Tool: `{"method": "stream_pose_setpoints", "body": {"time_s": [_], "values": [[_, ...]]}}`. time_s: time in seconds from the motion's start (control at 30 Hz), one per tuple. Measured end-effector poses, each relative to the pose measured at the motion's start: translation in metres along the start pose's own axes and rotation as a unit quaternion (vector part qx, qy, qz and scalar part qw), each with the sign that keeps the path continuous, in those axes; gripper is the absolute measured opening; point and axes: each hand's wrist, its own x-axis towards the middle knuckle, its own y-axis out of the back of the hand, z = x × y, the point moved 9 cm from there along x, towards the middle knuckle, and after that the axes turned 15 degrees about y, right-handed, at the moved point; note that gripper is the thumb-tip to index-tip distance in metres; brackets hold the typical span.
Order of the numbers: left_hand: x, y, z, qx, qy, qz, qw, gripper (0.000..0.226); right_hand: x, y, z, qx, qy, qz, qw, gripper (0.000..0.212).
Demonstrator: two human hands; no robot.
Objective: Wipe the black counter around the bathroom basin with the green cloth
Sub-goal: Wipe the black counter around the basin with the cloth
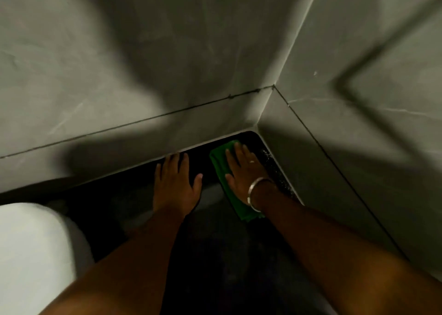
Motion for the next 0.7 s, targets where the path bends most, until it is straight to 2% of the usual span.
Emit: {"method": "stream_pose_setpoints", "body": {"time_s": [0.07, 0.17, 0.23, 0.37, 0.47, 0.6, 0.7], "values": [[-0.006, 0.01, -0.002, -0.005, -0.001, 0.019, 1.0, 0.068, 0.015, 0.006, 0.002, -0.012, -0.006, 0.037, 0.999, 0.066], [-0.002, 0.009, -0.001, -0.008, 0.003, 0.015, 1.0, 0.067, 0.026, 0.017, 0.037, 0.043, -0.086, 0.104, 0.99, 0.062], [-0.001, 0.009, 0.001, -0.005, 0.006, 0.011, 1.0, 0.068, 0.025, 0.02, 0.053, 0.069, -0.095, 0.124, 0.985, 0.058], [-0.003, 0.011, 0.001, -0.001, 0.009, 0.005, 1.0, 0.069, 0.009, 0.014, 0.053, 0.037, -0.055, 0.073, 0.995, 0.066], [-0.002, 0.011, 0.002, 0.013, 0.016, -0.008, 1.0, 0.067, -0.069, -0.003, 0.045, 0.003, -0.081, 0.048, 0.996, 0.073], [-0.003, 0.011, 0.002, 0.012, 0.014, -0.011, 1.0, 0.068, -0.177, -0.025, 0.013, -0.004, -0.11, 0.049, 0.993, 0.064], [-0.002, 0.009, 0.001, 0.01, 0.01, -0.005, 1.0, 0.068, -0.152, -0.017, 0.011, 0.001, -0.047, 0.072, 0.996, 0.055]]}}
